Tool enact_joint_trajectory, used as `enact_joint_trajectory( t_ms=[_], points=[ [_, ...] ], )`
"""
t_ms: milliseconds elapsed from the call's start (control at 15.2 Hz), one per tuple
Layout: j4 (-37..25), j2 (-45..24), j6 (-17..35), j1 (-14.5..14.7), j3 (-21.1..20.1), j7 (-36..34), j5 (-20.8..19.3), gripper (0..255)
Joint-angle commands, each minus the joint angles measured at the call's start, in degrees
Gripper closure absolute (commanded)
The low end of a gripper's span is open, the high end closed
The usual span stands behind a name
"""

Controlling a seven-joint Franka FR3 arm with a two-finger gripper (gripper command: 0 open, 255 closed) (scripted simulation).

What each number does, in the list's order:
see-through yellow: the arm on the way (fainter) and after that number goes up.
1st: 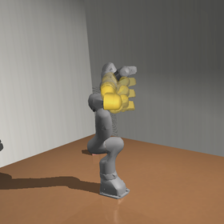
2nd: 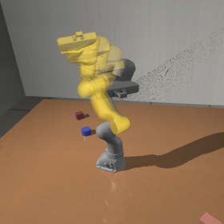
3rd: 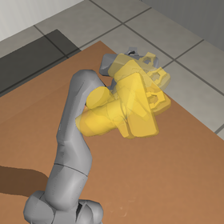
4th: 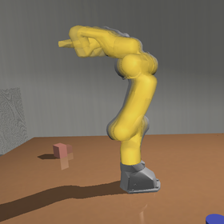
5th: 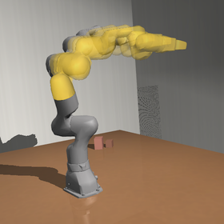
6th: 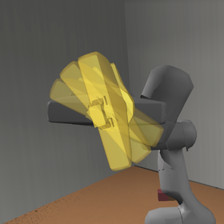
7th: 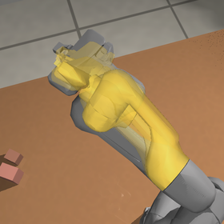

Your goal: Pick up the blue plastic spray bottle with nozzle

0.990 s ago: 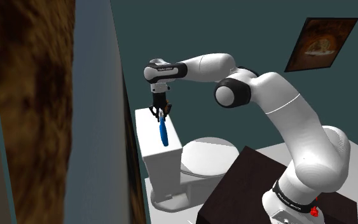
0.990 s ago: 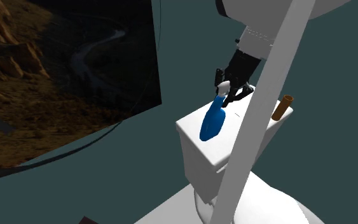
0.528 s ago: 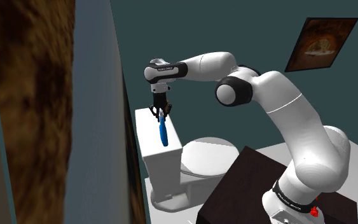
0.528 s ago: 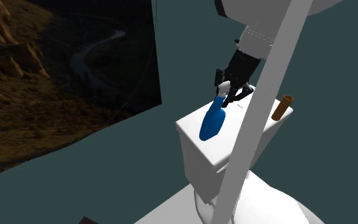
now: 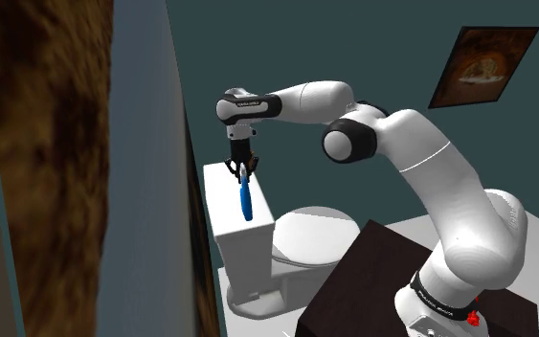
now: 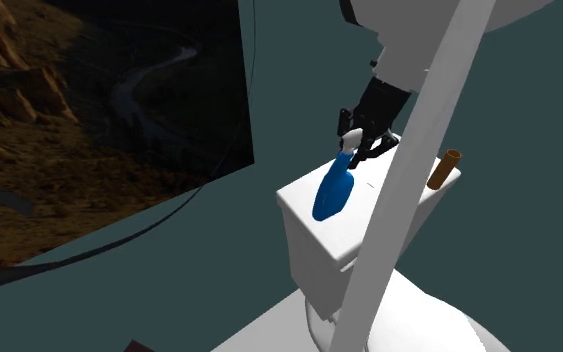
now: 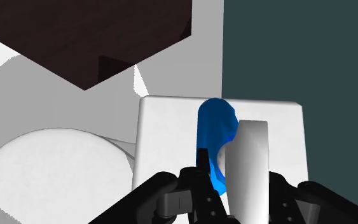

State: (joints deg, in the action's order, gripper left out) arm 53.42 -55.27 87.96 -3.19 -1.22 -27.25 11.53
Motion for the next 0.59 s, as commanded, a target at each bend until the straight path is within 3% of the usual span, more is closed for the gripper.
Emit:
enact_joint_trajectory(
  t_ms=[0, 528],
  points=[
    [-1.1, -2.0, -2.0, 0.1, -0.1, -0.3, 0.0, 255],
    [-3.4, -0.6, -5.5, 0.0, -0.2, -1.0, 0.0, 255]
  ],
)
